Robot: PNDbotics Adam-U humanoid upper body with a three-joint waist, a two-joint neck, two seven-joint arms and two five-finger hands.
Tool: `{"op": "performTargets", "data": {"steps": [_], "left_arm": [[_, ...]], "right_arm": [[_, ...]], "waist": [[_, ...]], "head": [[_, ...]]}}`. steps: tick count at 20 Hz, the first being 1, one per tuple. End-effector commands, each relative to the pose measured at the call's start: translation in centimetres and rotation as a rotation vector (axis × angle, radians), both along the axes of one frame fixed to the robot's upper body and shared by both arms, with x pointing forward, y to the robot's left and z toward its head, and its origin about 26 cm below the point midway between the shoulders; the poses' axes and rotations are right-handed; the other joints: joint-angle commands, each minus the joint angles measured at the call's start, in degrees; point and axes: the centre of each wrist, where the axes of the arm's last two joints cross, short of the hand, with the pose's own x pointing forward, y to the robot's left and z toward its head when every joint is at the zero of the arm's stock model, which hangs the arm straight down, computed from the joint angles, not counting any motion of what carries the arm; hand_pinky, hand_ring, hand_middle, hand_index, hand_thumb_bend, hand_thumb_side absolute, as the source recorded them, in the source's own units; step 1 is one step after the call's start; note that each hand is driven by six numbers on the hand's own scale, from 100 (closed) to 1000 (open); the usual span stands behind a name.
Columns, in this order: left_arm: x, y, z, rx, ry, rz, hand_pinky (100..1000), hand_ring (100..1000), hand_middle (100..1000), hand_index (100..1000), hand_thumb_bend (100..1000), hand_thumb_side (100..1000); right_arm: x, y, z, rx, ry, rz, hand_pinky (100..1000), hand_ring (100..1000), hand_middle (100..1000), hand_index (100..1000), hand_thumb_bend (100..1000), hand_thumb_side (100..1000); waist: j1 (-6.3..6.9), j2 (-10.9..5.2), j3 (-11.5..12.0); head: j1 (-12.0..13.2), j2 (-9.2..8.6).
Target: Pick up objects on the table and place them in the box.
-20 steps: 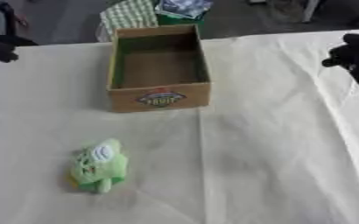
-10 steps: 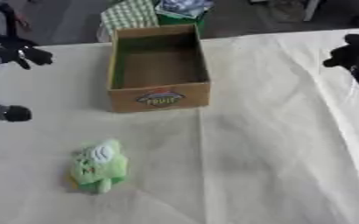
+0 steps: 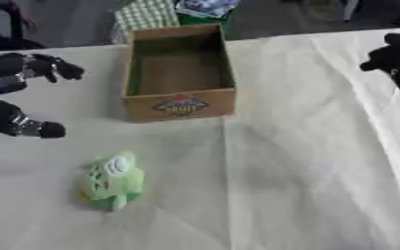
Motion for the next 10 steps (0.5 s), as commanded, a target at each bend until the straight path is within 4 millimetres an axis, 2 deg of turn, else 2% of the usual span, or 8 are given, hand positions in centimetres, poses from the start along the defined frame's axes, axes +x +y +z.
{"op": "performTargets", "data": {"steps": [1,10], "left_arm": [[-0.1,0.1,-0.2,0.045,-0.007,-0.003,728,819,791,970,699,855],[-0.4,-0.1,-3.1,0.031,0.061,0.01,732,819,783,972,737,703]], "right_arm": [[-0.3,-0.2,0.7,-0.012,-0.018,-0.001,909,699,672,835,100,564],[-0.4,-0.3,0.2,-0.003,0.004,-0.011,910,700,672,835,100,564]], "waist": [[-0.04,-1.33,0.2],[0.26,-2.64,0.8]], "head": [[-0.4,0.47],[-1.2,1.74]]}}
